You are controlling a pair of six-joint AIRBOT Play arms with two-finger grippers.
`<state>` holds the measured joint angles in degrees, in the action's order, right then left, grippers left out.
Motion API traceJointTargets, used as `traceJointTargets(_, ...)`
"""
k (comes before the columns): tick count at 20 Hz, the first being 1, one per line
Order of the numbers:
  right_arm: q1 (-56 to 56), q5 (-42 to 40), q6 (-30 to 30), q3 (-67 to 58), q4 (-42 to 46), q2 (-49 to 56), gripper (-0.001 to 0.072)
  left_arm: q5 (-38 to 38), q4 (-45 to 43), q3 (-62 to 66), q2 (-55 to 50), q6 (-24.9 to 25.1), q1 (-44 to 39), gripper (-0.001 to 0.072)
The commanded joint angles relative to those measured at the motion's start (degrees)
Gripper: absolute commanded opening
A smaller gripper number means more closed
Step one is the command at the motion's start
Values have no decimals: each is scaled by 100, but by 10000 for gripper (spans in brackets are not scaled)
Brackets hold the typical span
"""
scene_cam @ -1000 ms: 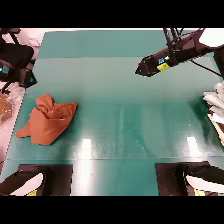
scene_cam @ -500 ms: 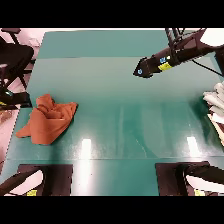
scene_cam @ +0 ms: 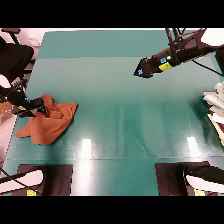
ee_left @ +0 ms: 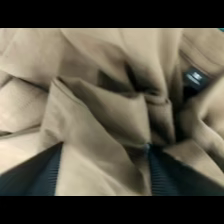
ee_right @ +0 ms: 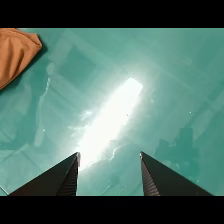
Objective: Fold the shirts.
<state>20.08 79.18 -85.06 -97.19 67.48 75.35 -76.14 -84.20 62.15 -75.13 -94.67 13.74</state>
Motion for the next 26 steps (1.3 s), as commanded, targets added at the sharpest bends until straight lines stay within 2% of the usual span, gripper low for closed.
traceJointTargets(1, -4, -4, 0, 2, 0, 2, 445, 74, -74, -13, -90, 76, 4, 51)
traceJointTargets(2, -4, -15, 0, 2, 0, 2, 445, 57, 116, 0, -90, 225, 7, 24)
traceJointTargets(6, -20, -2, -63, 2, 164, -2, 445, -66, 1561, 0, 44, 675, 4, 22)
traceJointTargets(9, -229, 109, -597, 2, 769, -22, 445, -28, 2669, 42, 439, 1067, 4, 21)
traceJointTargets(13, -942, 352, -811, 2, 756, -22, 445, 15, 5711, 463, 890, 2061, -234, 20)
traceJointTargets(15, -1318, 428, -901, 2, 758, -31, 445, 151, 6500, 903, 901, 2369, -824, 21)
traceJointTargets(18, -1897, 573, -903, 4, 767, -96, 445, 911, 6631, 1543, 898, 2492, -2142, 21)
traceJointTargets(21, -2505, 610, -901, 7, 767, -319, 445, 1825, 6669, 2236, 894, 3023, -3348, 21)
traceJointTargets(23, -2922, 586, -894, 70, 767, -542, 445, 2098, 6666, 2730, 896, 3475, -3788, 22)
traceJointTargets(26, -3552, 452, -776, 723, 758, -1071, 445, 2179, 6500, 3287, 896, 4002, -3873, 22)
